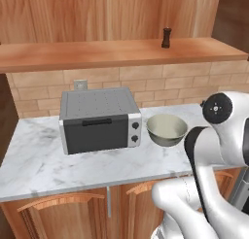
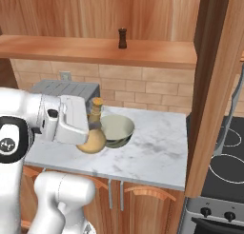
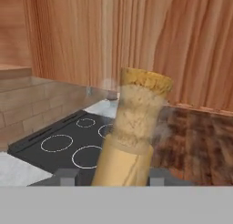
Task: Retrieve the bottle and the shaker from the cabinet and place them next to the mixing bowl on the counter. Then add garlic from the fridge to the mixing bowl.
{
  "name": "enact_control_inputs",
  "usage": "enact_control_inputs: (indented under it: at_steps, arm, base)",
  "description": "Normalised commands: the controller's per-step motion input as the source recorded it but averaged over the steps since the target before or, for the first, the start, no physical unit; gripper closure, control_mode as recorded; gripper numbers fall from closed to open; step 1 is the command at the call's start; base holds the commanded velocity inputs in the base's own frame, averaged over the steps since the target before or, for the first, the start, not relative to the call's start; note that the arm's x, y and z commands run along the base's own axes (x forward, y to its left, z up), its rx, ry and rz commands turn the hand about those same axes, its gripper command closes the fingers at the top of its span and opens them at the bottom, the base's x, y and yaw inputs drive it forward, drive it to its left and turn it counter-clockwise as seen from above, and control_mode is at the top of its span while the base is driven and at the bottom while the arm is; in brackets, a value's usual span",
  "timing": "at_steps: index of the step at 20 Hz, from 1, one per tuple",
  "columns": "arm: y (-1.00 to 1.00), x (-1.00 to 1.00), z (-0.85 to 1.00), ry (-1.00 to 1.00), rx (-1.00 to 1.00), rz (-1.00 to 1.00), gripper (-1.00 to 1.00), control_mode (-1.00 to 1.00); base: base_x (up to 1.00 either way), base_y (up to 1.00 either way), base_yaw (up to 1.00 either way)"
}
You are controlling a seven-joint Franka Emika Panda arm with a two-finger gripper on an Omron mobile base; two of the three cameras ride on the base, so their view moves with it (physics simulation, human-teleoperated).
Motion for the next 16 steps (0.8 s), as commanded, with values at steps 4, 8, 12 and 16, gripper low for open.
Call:
enact_control_inputs:
  at_steps: [4,8,12,16]
  arm:
    - [-0.25,0.26,-0.64,0.08,0.00,0.34,1.00,-1.00]
    - [-0.38,0.34,-0.62,0.02,0.00,0.40,1.00,-1.00]
    - [-0.43,0.31,-0.54,0.00,0.00,0.41,1.00,-1.00]
    - [-0.24,0.30,-0.43,0.00,0.00,0.41,1.00,-1.00]
  base:
    - [0.00,0.00,0.00]
    - [0.00,0.00,0.00]
    - [0.00,0.00,0.00]
    - [0.00,0.00,0.00]
